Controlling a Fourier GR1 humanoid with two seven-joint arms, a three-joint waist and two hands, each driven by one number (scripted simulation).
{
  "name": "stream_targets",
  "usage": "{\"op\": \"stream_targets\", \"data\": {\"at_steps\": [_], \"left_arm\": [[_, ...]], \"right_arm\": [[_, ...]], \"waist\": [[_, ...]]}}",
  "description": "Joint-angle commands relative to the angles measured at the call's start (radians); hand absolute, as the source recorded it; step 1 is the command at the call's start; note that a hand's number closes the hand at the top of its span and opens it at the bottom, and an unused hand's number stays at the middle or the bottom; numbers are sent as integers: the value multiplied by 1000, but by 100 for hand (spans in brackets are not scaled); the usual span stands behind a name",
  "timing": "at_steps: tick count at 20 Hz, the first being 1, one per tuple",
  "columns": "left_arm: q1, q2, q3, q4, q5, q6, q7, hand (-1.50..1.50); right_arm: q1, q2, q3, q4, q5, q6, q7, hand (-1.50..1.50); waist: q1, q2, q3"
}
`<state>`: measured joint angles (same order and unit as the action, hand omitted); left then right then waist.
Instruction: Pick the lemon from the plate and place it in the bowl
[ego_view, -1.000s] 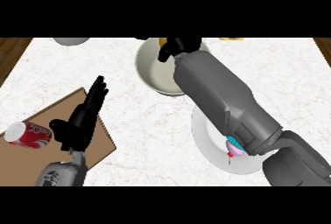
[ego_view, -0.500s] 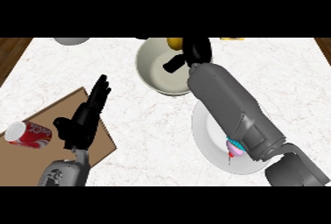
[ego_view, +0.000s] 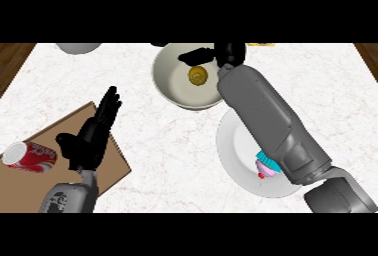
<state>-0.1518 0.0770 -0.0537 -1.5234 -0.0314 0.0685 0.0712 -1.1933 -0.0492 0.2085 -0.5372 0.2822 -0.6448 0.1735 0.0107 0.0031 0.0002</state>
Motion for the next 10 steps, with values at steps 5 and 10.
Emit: {"op": "stream_targets", "data": {"at_steps": [5, 10], "left_arm": [[-8, -42, -22, -6, -36, 50, 40, 0], [31, -42, -30, -27, -41, 40, 10, 0]], "right_arm": [[139, -66, -79, -248, -88, 87, 39, -150], [287, -75, -85, -470, -136, 142, 53, -150]], "waist": [[-23, -8, 0], [-24, -10, 0]]}}
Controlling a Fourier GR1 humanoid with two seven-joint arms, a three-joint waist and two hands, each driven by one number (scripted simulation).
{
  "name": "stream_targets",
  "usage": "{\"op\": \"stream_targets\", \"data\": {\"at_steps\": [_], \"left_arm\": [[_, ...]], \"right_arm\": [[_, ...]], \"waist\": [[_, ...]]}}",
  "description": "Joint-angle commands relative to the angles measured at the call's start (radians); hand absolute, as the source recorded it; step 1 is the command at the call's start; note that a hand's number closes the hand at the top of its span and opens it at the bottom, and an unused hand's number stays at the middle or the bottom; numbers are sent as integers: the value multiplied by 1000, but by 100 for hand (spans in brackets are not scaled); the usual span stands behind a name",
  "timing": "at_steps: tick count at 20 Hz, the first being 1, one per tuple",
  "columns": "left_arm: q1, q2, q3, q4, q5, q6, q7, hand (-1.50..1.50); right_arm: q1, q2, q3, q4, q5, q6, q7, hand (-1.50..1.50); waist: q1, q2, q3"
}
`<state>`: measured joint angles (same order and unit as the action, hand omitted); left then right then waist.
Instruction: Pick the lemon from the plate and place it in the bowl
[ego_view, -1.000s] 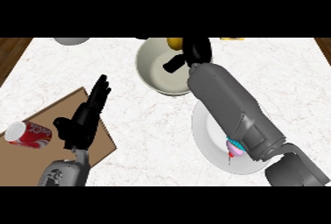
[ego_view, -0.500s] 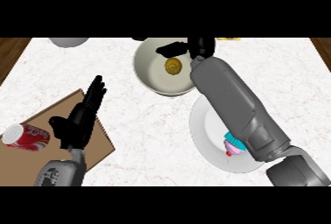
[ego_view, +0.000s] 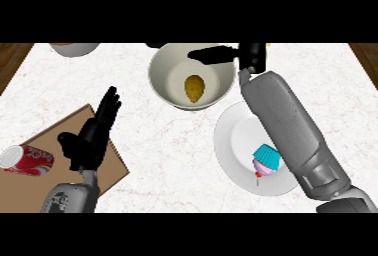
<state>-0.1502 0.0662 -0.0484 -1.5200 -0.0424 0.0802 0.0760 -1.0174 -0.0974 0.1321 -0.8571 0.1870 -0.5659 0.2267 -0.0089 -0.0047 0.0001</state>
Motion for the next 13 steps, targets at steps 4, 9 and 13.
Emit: {"op": "stream_targets", "data": {"at_steps": [4, 9, 13], "left_arm": [[28, 17, 19, -38, 24, -26, 16, 0], [-2, 10, 3, -100, -7, 2, 103, 0], [47, 2, 5, -75, -5, -20, 16, 0]], "right_arm": [[247, -61, 0, -338, -73, 143, 15, -150], [405, -75, 31, -500, -64, 198, 20, -150], [423, -96, -41, -504, -73, 255, -9, -150]], "waist": [[-4, -1, 0], [5, 2, 0], [11, 4, 0]]}}
